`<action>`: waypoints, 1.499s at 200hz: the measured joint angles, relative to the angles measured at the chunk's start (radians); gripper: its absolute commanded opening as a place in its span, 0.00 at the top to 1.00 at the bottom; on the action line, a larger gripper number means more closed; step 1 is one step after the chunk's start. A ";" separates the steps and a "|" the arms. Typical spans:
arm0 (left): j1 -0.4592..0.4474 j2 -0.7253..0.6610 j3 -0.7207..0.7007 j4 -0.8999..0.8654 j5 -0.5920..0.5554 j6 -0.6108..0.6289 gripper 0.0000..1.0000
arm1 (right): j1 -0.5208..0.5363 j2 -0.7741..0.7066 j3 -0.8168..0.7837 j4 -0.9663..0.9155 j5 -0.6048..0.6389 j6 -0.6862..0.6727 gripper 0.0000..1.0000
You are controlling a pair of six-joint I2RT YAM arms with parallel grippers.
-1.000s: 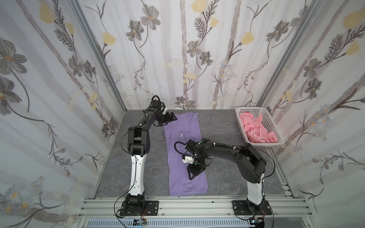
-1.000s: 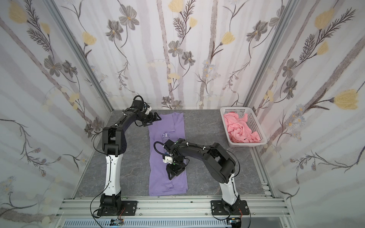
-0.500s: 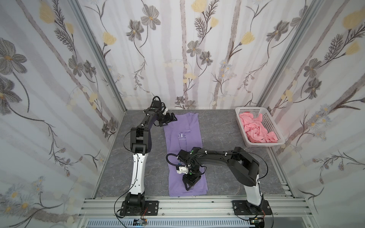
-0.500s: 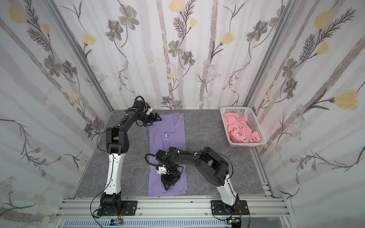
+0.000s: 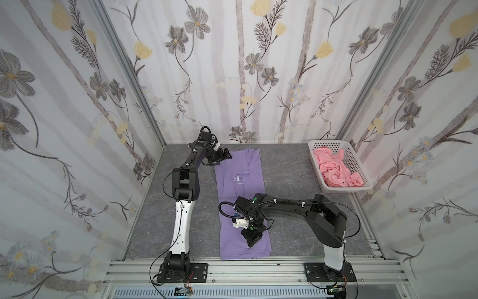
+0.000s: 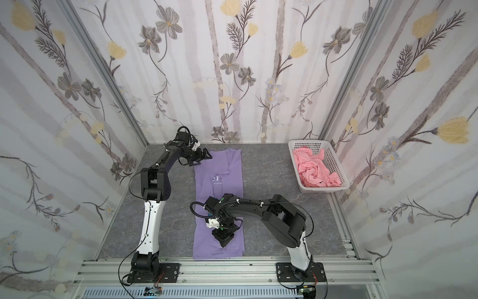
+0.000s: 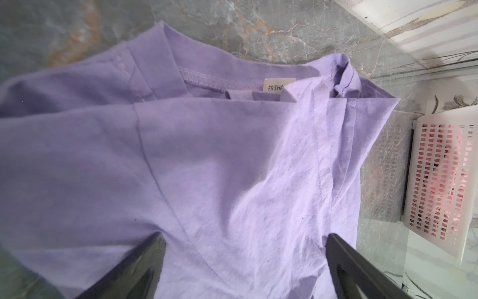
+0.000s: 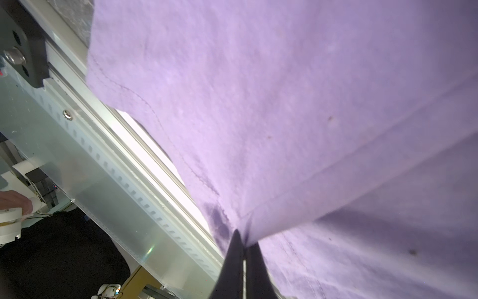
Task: Fold and stack t-shirts
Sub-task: Smooth out the T-shirt at the center of the board.
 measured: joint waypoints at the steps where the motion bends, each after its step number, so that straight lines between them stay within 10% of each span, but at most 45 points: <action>1: 0.000 0.001 0.002 0.000 0.000 0.000 0.00 | 0.000 -0.001 0.000 0.000 0.000 0.000 1.00; 203: 0.005 0.097 0.206 -0.100 -0.024 0.021 0.00 | 0.051 -0.074 -0.063 -0.106 -0.157 0.010 1.00; 232: 0.005 0.106 0.214 -0.113 -0.027 0.022 0.00 | 0.051 -0.067 -0.076 -0.118 -0.164 0.009 0.56; 300: 0.006 0.074 0.309 -0.180 0.030 0.000 0.00 | -0.241 -0.169 0.212 -0.136 -0.131 -0.044 0.49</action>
